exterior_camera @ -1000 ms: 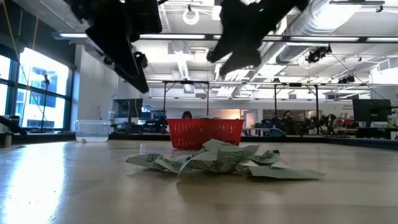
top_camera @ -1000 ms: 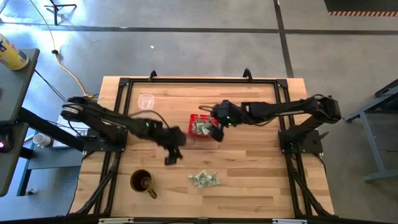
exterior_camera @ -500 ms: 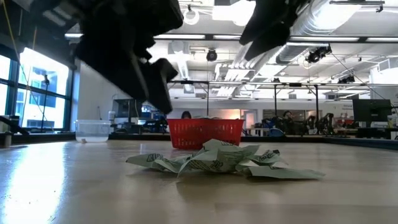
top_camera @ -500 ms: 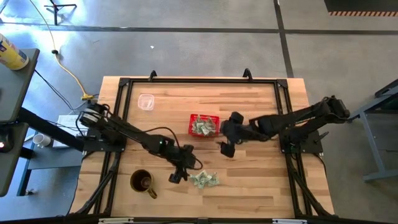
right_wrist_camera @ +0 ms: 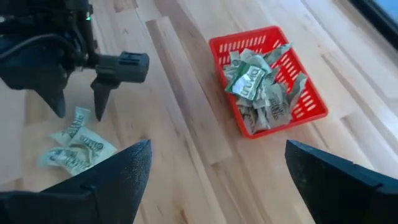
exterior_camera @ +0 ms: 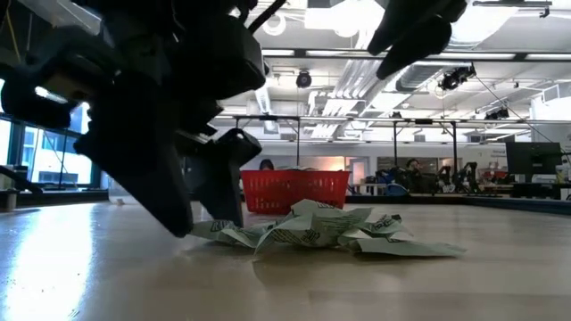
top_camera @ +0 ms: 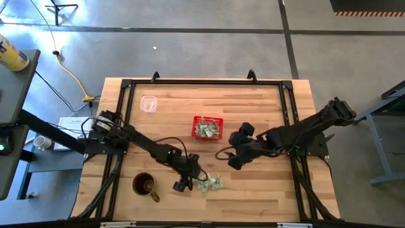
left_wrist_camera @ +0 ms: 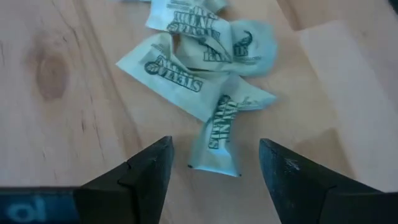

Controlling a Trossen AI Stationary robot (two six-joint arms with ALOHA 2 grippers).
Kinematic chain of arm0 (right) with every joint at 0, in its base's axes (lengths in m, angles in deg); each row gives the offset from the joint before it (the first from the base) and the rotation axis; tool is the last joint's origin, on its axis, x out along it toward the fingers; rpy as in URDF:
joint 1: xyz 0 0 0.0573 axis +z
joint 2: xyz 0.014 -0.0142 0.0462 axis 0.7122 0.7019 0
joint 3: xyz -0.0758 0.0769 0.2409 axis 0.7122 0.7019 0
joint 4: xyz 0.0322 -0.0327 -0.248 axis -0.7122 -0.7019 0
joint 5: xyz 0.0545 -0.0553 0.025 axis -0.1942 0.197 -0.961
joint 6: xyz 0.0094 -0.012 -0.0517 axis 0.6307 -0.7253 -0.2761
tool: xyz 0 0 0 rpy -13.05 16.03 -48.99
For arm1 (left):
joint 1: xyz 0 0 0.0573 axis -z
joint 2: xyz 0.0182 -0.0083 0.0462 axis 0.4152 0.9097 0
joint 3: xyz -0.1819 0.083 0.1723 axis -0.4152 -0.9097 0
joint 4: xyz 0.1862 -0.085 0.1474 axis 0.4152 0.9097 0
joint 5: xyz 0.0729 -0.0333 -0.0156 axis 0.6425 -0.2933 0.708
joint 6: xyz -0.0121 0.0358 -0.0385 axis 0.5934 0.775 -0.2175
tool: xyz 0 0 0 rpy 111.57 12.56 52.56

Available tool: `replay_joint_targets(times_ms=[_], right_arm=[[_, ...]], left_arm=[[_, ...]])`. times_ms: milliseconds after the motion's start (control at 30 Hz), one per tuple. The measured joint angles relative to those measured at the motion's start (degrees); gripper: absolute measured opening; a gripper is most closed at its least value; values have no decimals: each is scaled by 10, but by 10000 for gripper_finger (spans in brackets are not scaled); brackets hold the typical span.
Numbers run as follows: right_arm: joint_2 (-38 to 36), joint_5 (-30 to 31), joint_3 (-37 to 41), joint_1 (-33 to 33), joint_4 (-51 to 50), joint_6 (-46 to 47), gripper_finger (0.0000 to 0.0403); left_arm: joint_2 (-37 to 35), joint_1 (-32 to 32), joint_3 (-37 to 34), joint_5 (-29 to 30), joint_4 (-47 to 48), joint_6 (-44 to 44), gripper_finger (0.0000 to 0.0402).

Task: Pick and place items into bin
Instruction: Put the green stevia packet into the red bin

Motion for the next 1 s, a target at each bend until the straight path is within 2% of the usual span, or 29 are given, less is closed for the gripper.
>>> replay_joint_targets(times_ms=[100, 200, 333, 467, 633, 800, 900, 1000], right_arm=[[0, 2, 0, -4, -2, -1, 358], [0, 3, 0, -9, -18, -1, 358], [0, 41, 0, -14, -59, -2, 358], [-8, 40, 0, -36, -87, -16, 358], [-34, 49, -1, -85, -109, -65, 358], [-75, 53, -1, -158, -110, -145, 358], [-96, 52, -1, -200, -108, -185, 358], [-108, 45, -1, -230, -108, -218, 358]], left_arm=[[9, -1, 1, 21, -1, 10, 260], [12, 0, 2, 51, -2, 44, 217], [12, -6, 2, 69, 2, 60, 129], [5, -24, 16, 35, 43, 63, 36], [-20, -62, 76, 24, 187, 85, 30], [-59, -130, 157, 72, 334, 148, 30], [-77, -185, 191, 124, 343, 160, 30], [-79, -248, 202, 123, 331, 167, 30]])
